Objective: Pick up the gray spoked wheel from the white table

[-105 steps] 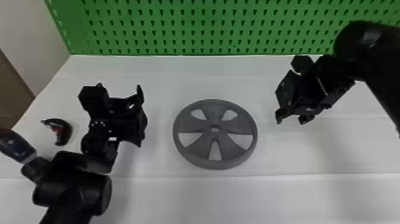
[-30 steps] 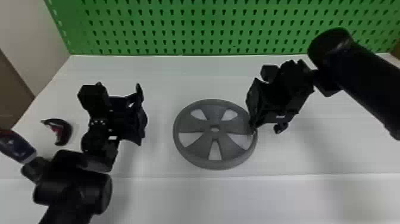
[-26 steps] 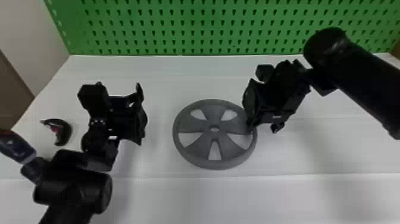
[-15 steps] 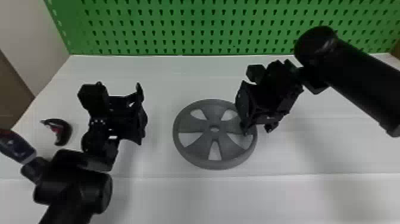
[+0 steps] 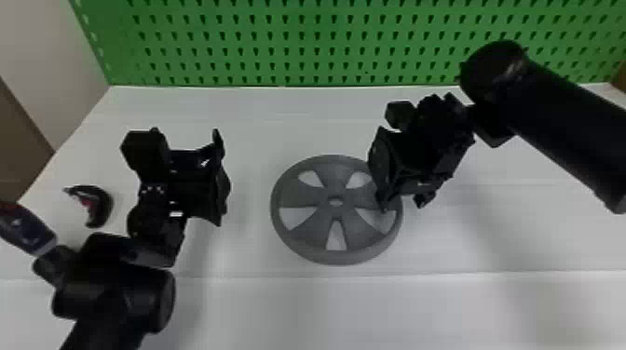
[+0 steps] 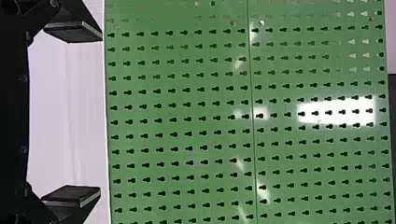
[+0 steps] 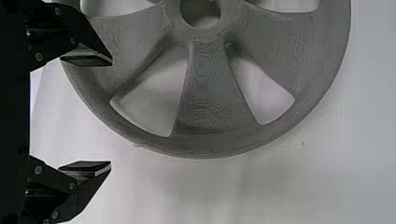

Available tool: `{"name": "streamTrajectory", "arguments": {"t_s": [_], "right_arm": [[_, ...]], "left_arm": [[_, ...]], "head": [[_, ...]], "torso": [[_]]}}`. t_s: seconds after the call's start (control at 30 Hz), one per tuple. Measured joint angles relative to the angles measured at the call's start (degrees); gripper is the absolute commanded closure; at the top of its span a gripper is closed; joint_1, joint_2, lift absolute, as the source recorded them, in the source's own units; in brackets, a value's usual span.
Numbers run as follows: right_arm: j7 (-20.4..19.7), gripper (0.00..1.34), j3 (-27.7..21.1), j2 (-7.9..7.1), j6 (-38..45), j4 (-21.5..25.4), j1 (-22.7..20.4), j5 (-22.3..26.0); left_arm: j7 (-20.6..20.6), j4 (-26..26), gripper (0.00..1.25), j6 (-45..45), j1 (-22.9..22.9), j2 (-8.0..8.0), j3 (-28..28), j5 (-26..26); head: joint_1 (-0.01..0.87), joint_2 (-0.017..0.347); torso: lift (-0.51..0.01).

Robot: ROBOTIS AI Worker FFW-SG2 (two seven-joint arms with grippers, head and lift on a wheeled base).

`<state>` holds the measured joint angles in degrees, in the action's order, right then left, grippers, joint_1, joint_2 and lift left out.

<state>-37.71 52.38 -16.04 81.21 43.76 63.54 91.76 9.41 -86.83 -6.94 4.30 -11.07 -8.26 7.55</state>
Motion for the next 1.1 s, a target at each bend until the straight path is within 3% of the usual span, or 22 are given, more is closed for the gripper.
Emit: {"name": "streamTrajectory", "arguments": {"t_s": [0.37, 0.47, 0.63, 0.77, 0.93, 1.1], "right_arm": [[-0.7, 0.47, -0.9, 0.92, -1.1, -3.9, 0.6, 0.8], [-5.8, 0.47, -2.6, 1.55, -1.9, -6.5, 0.6, 3.3], [-18.8, 0.47, -5.0, 2.44, -5.2, -10.2, -0.3, 13.8], [-23.4, 0.47, -6.4, 3.2, -8.2, -11.6, -1.0, 18.3], [-27.3, 0.47, -8.7, 4.33, -11.2, -12.9, -1.4, 20.5], [-33.4, 0.47, -14.0, 5.5, -13.7, -13.6, -2.3, 21.0]], "left_arm": [[0.1, 0.1, 0.13, 0.0, 0.0, 0.0, 0.0, 0.0], [0.1, 0.1, 0.13, 0.0, 0.0, 0.0, 0.0, 0.0], [0.2, 0.1, 0.13, 0.0, 0.0, 0.0, 0.1, 0.0], [0.2, 0.1, 0.13, 0.0, -0.1, 0.0, 0.1, 0.0], [0.2, 0.1, 0.13, 0.0, -0.3, 0.0, 0.2, 0.0], [0.2, 0.1, 0.13, 0.0, -0.4, 0.0, 0.3, 0.0]], "head": [[0.806, 0.044], [0.806, 0.044], [0.806, 0.044], [0.806, 0.044], [0.806, 0.044], [0.806, 0.044]], "torso": [[-0.098], [-0.098], [-0.098], [-0.098], [-0.098], [-0.098]]}}
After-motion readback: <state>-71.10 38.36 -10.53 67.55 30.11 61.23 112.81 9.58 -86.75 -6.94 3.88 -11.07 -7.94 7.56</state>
